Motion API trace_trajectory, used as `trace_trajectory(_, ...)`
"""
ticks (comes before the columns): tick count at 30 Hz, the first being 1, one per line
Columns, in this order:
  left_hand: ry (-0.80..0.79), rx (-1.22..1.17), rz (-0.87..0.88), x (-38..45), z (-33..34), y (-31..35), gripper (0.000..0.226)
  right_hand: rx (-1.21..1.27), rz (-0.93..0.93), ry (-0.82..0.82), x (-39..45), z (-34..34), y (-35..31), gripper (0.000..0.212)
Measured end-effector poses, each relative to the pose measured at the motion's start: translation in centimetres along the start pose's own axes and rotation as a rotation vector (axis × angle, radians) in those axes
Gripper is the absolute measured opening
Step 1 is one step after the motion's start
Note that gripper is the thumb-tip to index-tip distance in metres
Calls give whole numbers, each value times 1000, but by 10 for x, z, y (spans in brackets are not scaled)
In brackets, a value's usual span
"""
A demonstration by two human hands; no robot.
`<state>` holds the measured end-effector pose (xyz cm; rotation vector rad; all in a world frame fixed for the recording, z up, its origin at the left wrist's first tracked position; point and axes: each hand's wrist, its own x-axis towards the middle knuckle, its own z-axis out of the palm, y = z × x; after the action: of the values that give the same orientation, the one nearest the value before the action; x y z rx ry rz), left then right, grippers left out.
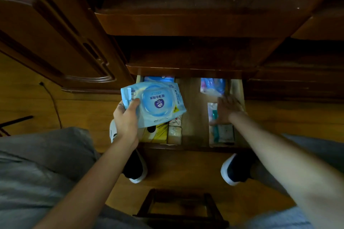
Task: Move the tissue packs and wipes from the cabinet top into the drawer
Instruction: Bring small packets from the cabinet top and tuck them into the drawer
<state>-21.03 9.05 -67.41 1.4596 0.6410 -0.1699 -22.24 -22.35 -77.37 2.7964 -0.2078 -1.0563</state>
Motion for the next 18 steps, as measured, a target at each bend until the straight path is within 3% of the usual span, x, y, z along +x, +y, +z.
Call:
trace_trajectory(5, 4, 50, 8, -5, 3, -3, 6, -44, -59, -49, -5, 14, 3, 146)
trace_trajectory(14, 35, 69, -62, -9, 1, -7, 6, -275, 10, 9, 1, 11, -5, 139)
trace_trajectory(18, -22, 11, -100, -11, 14, -8, 25, -269, -47, 97, -4, 12, 2, 129)
